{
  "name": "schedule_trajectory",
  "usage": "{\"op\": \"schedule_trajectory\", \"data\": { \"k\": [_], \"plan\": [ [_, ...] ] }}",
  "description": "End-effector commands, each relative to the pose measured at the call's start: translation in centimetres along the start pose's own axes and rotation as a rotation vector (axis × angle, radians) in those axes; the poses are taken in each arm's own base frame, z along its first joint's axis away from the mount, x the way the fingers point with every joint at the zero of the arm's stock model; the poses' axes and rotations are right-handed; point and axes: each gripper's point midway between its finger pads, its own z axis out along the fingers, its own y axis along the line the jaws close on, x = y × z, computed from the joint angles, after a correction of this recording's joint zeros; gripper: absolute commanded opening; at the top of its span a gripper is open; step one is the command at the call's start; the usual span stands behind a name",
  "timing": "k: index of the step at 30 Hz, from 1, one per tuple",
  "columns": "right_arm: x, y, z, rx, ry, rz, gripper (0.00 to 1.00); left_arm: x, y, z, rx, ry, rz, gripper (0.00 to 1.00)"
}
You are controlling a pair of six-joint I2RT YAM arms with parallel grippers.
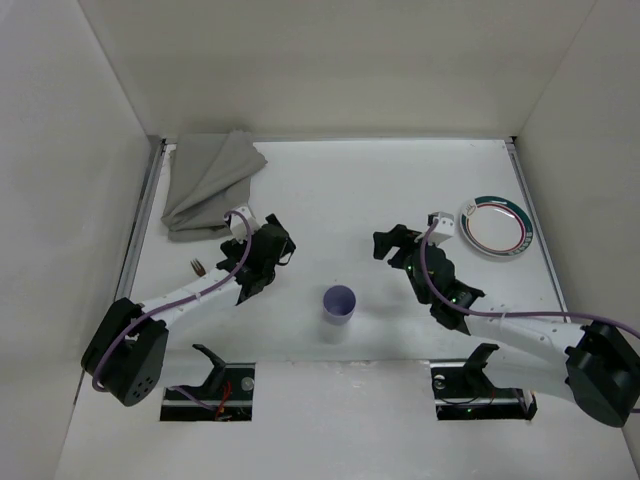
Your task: Set the dinner table for one person
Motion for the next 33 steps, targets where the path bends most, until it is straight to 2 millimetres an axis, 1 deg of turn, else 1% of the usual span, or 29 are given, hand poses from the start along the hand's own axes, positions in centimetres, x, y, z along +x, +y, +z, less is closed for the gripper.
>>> {"op": "schedule_trajectory", "data": {
  "k": [1,6,9,10,13,14,16,17,19,20,21,22,23,24,25,26,29,30,31,33],
  "plan": [
    [-1.0,1.3,0.1,-0.040,-0.032,0.036,0.83,-2.3,-0.9,-0.5,0.016,-0.065,-0.025,1.00],
    [-0.8,1.2,0.2,-0.036,-0.027,0.031,0.81,-3.9,-1.0,-0.2,0.024,-0.101,-0.023,1.00],
    [-1.0,1.5,0.1,-0.047,-0.030,0.039,0.76,-5.0,-1.0,0.2,0.012,-0.134,-0.011,1.00],
    [-1.1,1.5,0.0,-0.049,-0.032,0.037,0.71,-5.5,-1.0,0.5,0.004,-0.151,-0.018,1.00],
    [-0.9,1.5,0.0,-0.052,-0.020,0.032,0.38,-6.9,-0.7,1.8,-0.026,-0.177,-0.019,1.00],
    [-0.9,1.6,-0.1,-0.055,-0.016,0.034,0.28,-7.5,-0.7,2.1,-0.034,-0.185,-0.018,1.00],
    [-0.8,1.8,-0.2,-0.064,-0.007,0.037,0.18,-8.6,-0.6,2.5,-0.043,-0.207,-0.022,1.00],
    [-0.8,1.8,-0.2,-0.064,-0.004,0.035,0.16,-9.0,-0.7,2.6,-0.038,-0.219,-0.024,1.00],
    [-0.9,1.8,-0.2,-0.061,-0.006,0.026,0.15,-9.9,-1.2,2.5,-0.017,-0.246,-0.022,1.00],
    [-0.9,1.9,-0.2,-0.064,-0.005,0.027,0.15,-10.1,-1.5,2.5,-0.010,-0.249,-0.003,0.98],
    [-0.9,1.8,-0.2,-0.065,-0.003,0.029,0.15,-10.4,-1.7,2.4,-0.003,-0.254,0.021,0.83],
    [-0.8,1.9,-0.2,-0.067,0.000,0.031,0.16,-10.6,-1.8,2.2,-0.004,-0.265,0.042,0.51],
    [-0.6,1.9,-0.2,-0.069,0.006,0.032,0.17,-10.9,-1.4,2.0,-0.017,-0.280,0.044,0.25],
    [-0.6,2.0,-0.2,-0.074,0.010,0.031,0.18,-11.2,-1.0,1.8,-0.026,-0.289,0.043,0.16],
    [-0.5,2.1,-0.1,-0.077,0.011,0.032,0.19,-11.3,-0.7,1.8,-0.029,-0.287,0.042,0.13],
    [-0.4,2.2,0.0,-0.077,0.014,0.028,0.21,-11.3,-0.5,1.9,-0.032,-0.284,0.040,0.12],
    [0.0,2.1,0.3,-0.070,0.024,0.013,0.25,-12.0,0.0,2.7,-0.061,-0.275,0.059,0.11],
    [0.0,2.1,0.3,-0.070,0.024,0.013,0.29,-12.4,0.3,3.2,-0.081,-0.272,0.071,0.12],
    [0.1,2.1,0.4,-0.069,0.025,0.015,0.34,-12.7,0.6,3.9,-0.098,-0.268,0.074,0.14],
    [0.1,2.2,0.4,-0.072,0.023,0.016,0.46,-13.0,0.8,5.4,-0.115,-0.251,0.076,0.24]
  ]
}}
